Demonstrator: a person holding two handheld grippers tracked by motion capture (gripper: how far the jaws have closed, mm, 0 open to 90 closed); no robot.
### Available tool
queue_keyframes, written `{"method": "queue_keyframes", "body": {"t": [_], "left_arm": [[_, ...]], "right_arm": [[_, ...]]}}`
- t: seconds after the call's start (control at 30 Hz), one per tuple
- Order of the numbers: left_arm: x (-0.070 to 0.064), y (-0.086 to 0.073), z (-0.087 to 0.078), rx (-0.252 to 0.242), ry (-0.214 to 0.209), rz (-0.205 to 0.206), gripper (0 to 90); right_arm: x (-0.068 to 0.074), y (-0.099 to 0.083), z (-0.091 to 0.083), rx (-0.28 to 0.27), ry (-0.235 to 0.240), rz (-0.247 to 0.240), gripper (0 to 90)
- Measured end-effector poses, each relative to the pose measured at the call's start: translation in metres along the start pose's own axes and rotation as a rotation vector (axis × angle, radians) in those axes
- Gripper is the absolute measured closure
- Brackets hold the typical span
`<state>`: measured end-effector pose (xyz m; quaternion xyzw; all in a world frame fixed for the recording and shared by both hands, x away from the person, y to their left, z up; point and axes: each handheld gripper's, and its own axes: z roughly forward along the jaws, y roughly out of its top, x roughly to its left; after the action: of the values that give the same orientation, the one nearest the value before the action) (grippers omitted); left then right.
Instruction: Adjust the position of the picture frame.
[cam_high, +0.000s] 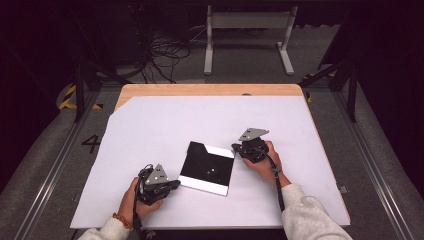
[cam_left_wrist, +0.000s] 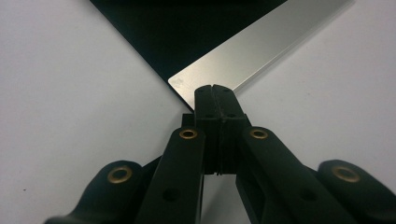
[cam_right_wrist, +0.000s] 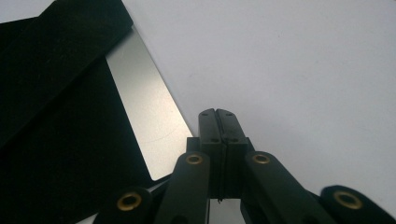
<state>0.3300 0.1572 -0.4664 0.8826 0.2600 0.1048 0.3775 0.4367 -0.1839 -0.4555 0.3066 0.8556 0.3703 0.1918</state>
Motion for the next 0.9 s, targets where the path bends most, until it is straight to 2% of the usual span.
{"method": "queue_keyframes", "body": {"t": [0.23, 0.3, 0.33, 0.43, 0.63, 0.77, 0.83, 0.9], "left_arm": [[0.001, -0.001, -0.001, -0.003, 0.009, -0.005, 89.6], [0.004, -0.003, -0.003, -0.015, 0.018, -0.020, 89.3], [0.005, -0.003, -0.004, -0.008, 0.048, -0.032, 85.9], [0.012, -0.005, -0.004, -0.017, 0.035, -0.062, 86.8], [0.012, -0.003, -0.002, -0.013, 0.040, -0.053, 87.4], [0.009, -0.002, -0.004, 0.001, 0.008, -0.017, 89.0], [0.004, -0.002, -0.005, 0.003, -0.025, -0.001, 89.9], [0.003, -0.002, -0.006, 0.007, -0.029, 0.010, 89.9]], "right_arm": [[0.000, 0.000, 0.000, 0.000, 0.001, 0.000, 90.0], [0.000, -0.001, 0.000, 0.000, 0.002, 0.001, 90.0], [0.001, -0.001, 0.000, 0.000, 0.002, 0.001, 90.0], [0.000, -0.001, -0.001, 0.001, 0.003, 0.001, 90.0], [-0.001, -0.001, -0.001, 0.000, 0.013, 0.003, 90.0], [0.000, -0.001, -0.001, 0.002, 0.014, -0.003, 90.0], [0.000, -0.001, -0.001, 0.003, 0.014, -0.006, 90.0], [0.000, -0.001, -0.001, 0.005, 0.014, -0.011, 90.0]]}}
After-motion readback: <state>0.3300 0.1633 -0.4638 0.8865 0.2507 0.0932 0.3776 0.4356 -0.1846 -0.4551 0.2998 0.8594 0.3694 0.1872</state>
